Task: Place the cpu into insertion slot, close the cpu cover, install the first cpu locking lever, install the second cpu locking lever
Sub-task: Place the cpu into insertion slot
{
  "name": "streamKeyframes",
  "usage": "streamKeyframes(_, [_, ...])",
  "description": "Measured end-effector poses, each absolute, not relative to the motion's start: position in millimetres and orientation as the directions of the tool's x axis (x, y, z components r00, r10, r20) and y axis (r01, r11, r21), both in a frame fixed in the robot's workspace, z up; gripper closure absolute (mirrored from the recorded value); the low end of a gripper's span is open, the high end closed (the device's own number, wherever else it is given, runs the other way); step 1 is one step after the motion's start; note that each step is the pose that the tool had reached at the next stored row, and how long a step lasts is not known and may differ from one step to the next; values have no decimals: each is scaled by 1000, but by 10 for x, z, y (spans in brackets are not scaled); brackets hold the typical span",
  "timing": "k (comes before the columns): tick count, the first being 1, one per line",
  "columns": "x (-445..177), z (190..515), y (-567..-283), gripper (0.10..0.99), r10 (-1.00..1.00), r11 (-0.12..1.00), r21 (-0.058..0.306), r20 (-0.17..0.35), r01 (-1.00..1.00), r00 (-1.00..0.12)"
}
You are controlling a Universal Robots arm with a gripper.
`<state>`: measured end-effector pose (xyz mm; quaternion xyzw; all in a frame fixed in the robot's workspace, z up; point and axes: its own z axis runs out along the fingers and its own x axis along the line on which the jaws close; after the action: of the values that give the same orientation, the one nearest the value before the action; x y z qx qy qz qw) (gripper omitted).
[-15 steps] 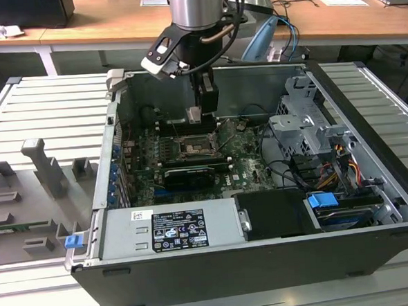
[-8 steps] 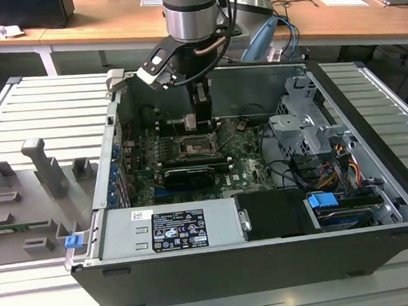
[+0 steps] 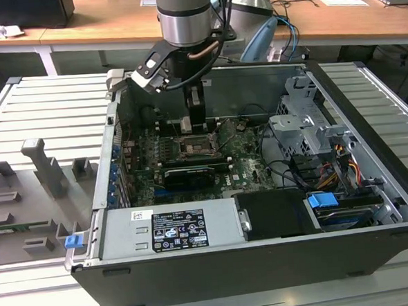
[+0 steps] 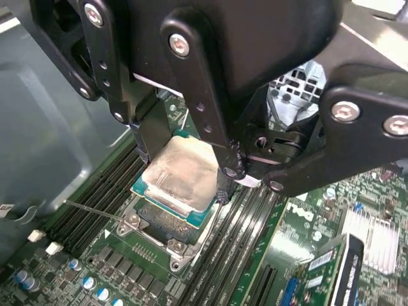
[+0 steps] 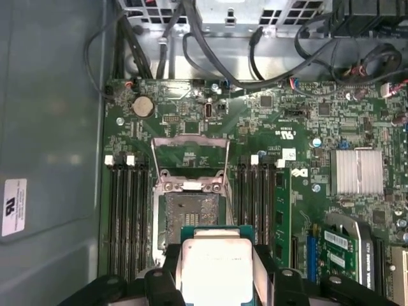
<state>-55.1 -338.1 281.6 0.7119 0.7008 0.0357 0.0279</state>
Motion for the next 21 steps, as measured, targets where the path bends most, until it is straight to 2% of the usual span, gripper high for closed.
streamKeyframes(3, [-551, 2782, -3381, 553, 999, -53, 90, 12, 995, 52])
streamKeyframes(21, [-557, 2602, -3380, 553, 999, -42, 90, 11, 995, 41])
